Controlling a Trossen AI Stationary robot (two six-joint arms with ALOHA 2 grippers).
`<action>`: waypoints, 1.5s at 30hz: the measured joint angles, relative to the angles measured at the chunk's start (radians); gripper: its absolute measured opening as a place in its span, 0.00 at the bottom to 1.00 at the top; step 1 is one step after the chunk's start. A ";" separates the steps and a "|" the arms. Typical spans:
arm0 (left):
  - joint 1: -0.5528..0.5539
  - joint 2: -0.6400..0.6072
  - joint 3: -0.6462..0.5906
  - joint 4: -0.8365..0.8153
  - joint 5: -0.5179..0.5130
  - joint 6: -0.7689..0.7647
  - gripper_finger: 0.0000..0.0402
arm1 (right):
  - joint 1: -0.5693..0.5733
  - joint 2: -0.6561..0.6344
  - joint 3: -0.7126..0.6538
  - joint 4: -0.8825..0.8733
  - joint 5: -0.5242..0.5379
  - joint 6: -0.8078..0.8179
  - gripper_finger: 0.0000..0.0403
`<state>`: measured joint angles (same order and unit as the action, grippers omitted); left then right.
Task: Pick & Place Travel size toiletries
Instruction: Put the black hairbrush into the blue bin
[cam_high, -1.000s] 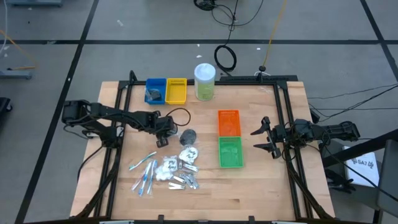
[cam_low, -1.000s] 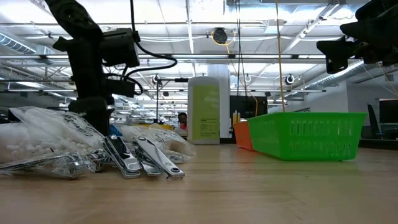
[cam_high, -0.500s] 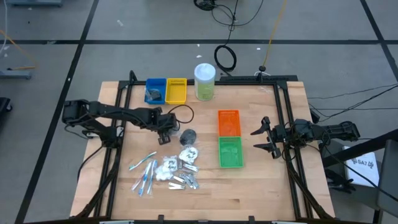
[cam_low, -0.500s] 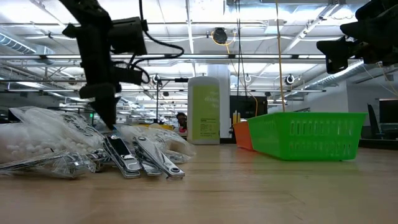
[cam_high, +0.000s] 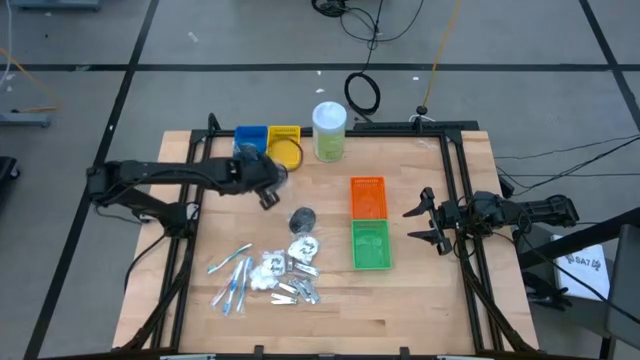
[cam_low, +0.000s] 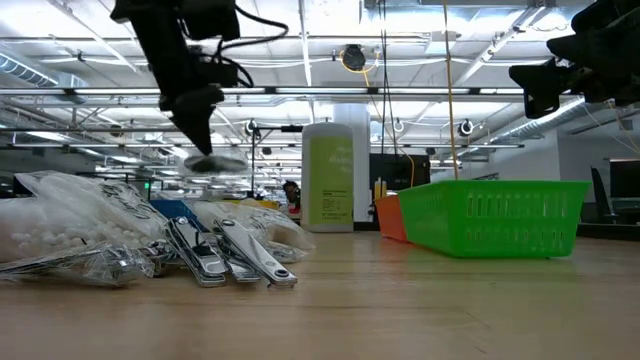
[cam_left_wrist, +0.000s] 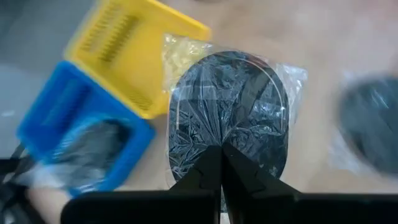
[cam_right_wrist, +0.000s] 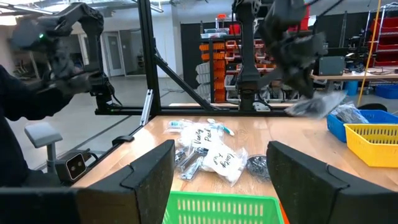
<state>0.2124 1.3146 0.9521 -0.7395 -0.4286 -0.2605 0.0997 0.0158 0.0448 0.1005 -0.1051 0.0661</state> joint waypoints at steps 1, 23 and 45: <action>0.013 -0.017 -0.001 -0.001 -0.031 -0.013 0.00 | 0.000 0.000 0.000 0.000 0.000 0.000 0.60; 0.448 -0.063 -0.045 0.168 0.010 -0.025 0.01 | 0.000 0.000 0.000 0.000 0.000 0.000 0.60; 0.631 0.054 -0.219 0.293 0.142 -0.078 0.02 | 0.000 0.000 0.000 0.000 0.000 0.000 0.60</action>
<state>0.8439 1.3682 0.7329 -0.4462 -0.2871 -0.3382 0.0996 0.0158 0.0448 0.1005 -0.1051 0.0659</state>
